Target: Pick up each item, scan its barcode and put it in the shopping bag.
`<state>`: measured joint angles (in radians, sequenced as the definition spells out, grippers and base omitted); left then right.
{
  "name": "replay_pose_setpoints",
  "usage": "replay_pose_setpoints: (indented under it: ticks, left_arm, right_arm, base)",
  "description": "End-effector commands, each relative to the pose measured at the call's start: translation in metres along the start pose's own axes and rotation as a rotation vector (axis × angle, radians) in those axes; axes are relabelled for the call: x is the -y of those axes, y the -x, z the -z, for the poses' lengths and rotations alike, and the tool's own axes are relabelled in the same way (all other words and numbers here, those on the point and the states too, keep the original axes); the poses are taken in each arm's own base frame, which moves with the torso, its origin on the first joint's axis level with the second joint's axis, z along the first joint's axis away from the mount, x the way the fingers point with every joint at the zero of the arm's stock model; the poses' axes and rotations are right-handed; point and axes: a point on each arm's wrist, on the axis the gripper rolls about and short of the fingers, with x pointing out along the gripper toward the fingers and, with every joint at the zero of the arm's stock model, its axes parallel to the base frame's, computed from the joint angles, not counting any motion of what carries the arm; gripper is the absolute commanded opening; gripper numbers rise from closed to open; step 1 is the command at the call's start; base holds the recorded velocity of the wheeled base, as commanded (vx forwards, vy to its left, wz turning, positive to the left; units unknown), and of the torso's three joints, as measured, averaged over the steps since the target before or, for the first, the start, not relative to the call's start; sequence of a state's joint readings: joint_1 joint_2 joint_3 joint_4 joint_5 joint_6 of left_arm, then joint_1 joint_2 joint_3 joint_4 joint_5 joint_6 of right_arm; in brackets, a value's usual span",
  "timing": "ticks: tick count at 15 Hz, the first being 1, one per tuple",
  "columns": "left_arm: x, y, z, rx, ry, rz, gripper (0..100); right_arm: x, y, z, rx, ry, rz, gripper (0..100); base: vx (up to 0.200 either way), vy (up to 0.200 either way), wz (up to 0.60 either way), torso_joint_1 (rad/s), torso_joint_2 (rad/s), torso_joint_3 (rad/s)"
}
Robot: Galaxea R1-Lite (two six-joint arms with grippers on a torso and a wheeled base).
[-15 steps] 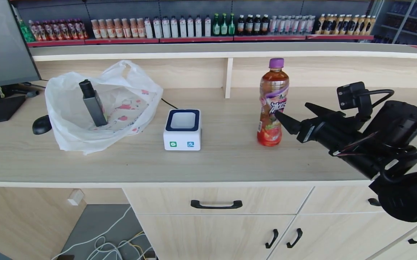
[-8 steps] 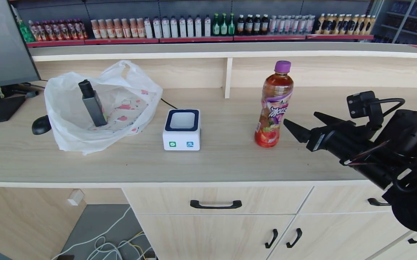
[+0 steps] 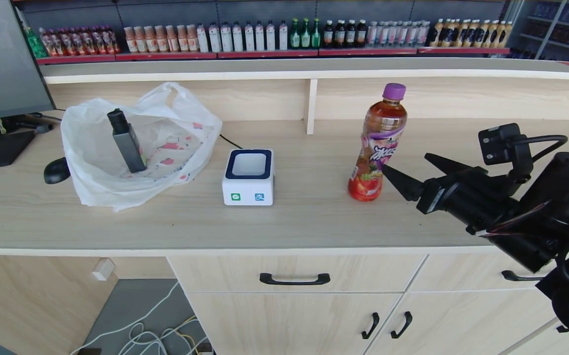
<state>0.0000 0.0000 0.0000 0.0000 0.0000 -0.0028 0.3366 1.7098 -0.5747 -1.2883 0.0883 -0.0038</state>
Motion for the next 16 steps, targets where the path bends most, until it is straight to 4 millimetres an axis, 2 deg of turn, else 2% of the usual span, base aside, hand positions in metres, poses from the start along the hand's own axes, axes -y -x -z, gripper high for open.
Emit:
replay_pose_setpoints:
  ticks: [1, 3, 4, 6, 16]
  left_arm:
    - [0.000, 0.000, 0.000, 0.000, 0.000, 0.000, 100]
    - [0.000, 0.000, 0.000, 0.000, 0.000, 0.000, 100]
    - [0.000, 0.000, 0.000, 0.000, 0.000, 0.000, 100]
    - [0.000, 0.000, 0.000, 0.000, 0.000, 0.000, 100]
    - [0.000, 0.000, 0.000, 0.000, 0.000, 0.000, 100]
  right_arm:
    - [-0.023, -0.003, -0.002, 0.009, -0.012, -0.033, 100]
    - [-0.028, -0.006, 0.001, 0.003, -0.015, -0.031, 100]
    - [-0.030, -0.020, 0.004, 0.007, -0.006, 0.003, 100]
    - [-0.033, -0.032, 0.007, 0.016, 0.002, -0.004, 100]
    - [-0.038, -0.075, 0.012, 0.049, -0.001, -0.014, 100]
  base:
    - [0.000, 0.000, 0.00, 0.000, 0.00, 0.000]
    - [0.000, 0.000, 0.00, 0.000, 0.00, 0.000]
    - [0.000, 0.000, 0.00, 0.000, 0.00, 0.000]
    - [0.000, 0.000, 0.00, 0.000, 0.00, 0.000]
    - [0.000, 0.000, 0.00, 0.000, 0.00, 0.000]
